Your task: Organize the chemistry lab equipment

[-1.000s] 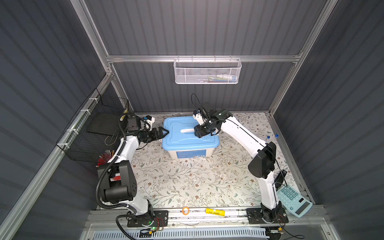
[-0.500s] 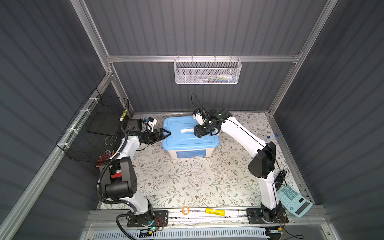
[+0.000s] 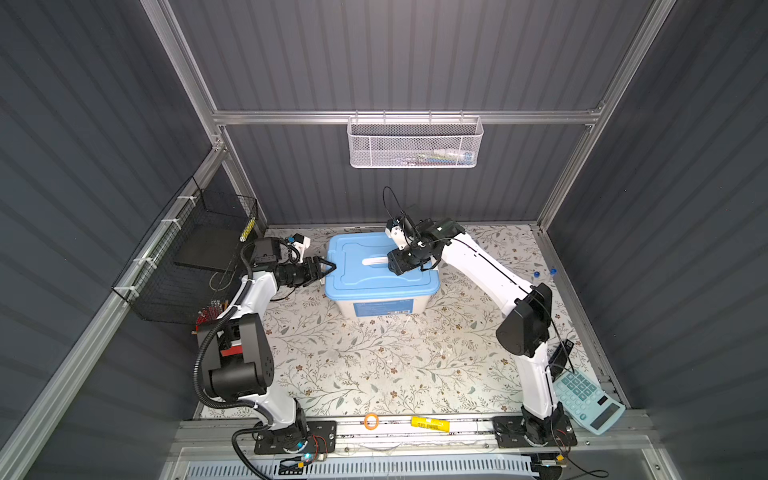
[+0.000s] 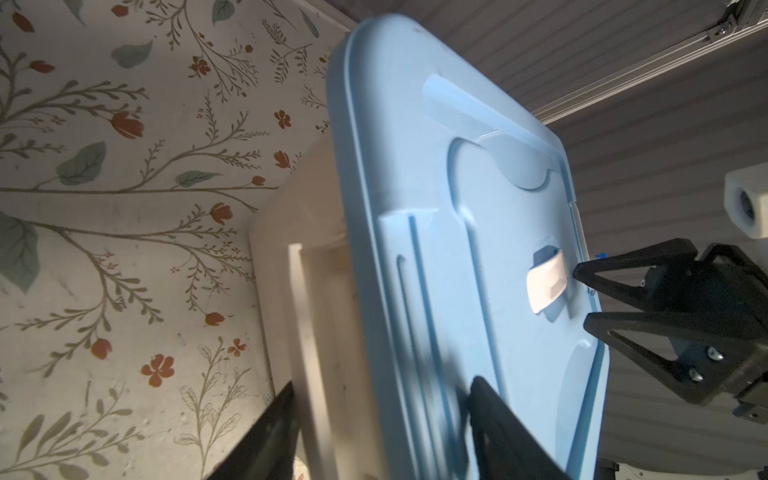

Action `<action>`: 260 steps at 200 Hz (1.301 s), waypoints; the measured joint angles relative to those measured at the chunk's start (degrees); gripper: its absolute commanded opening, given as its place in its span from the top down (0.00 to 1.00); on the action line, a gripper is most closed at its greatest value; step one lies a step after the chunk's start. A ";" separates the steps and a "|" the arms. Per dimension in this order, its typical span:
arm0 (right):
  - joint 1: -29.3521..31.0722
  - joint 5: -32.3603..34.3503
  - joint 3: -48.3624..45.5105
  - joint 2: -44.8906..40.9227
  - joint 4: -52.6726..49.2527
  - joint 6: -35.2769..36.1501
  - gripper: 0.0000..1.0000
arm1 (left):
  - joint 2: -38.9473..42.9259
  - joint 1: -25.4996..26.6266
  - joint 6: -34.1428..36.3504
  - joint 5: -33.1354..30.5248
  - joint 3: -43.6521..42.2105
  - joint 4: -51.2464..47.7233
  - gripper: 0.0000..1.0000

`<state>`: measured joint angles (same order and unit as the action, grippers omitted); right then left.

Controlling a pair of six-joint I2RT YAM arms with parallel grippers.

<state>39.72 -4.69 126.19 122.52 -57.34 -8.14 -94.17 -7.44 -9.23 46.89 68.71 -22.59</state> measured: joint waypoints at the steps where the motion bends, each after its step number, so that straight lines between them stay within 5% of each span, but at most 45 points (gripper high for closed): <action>1: 0.02 0.00 0.00 0.00 0.00 0.00 0.42 | 0.00 0.00 0.02 -0.07 0.07 -0.11 0.41; 260: 0.02 -0.39 -1.07 -0.22 1.88 -0.42 0.42 | 0.02 5.75 6.45 -14.12 11.41 -13.90 0.43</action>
<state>39.75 -5.08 125.12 122.30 -55.46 -8.56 -94.15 -1.69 -2.79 32.77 80.12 -36.49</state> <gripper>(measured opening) 0.583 0.542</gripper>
